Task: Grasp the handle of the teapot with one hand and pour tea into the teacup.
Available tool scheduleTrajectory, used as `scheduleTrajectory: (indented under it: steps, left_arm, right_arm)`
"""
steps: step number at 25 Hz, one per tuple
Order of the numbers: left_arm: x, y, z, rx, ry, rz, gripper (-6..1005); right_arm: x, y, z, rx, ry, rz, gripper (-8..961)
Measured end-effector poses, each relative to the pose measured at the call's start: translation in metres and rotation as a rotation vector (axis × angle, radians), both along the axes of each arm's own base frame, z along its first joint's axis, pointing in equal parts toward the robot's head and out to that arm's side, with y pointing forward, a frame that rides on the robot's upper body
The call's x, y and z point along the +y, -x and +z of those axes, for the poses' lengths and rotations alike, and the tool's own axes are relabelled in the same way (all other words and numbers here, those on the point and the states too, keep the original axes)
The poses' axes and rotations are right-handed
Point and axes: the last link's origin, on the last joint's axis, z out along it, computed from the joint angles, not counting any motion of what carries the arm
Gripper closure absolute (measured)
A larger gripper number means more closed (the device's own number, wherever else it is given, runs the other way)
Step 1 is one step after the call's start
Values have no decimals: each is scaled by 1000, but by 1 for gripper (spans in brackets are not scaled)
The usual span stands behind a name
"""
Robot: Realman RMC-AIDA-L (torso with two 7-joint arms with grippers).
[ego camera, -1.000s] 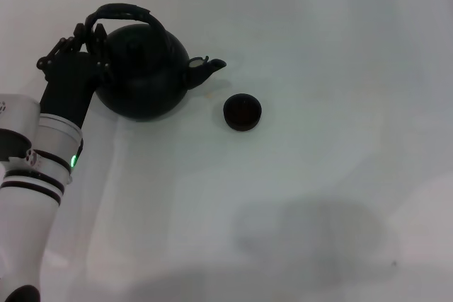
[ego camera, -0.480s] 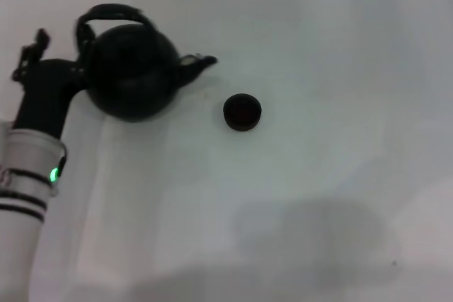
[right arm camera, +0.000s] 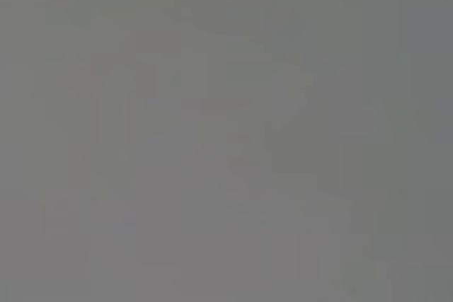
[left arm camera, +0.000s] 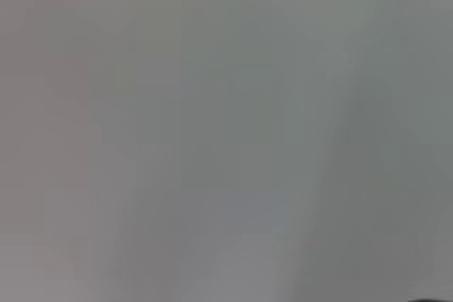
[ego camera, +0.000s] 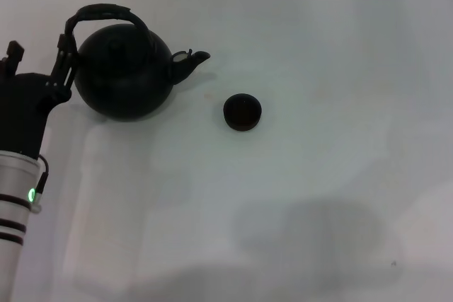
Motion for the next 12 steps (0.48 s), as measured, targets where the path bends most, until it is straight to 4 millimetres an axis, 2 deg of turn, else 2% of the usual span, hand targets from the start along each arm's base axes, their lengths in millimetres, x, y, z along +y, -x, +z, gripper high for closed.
scheduleTrajectory:
  steps: [5,8,12]
  left_arm:
    - [-8,-2,10,-47,-61,-39,182]
    - [-23,10,29,-63,-200,12,185]
    - [-22,32,52,-42,-271,65,188]
  right_arm:
    - [-1,-2,1,8,-8,-6,127]
    - [-2,-3,1,10,-8,-10,126]
    - [-2,-3,-3,7,9,-14,126]
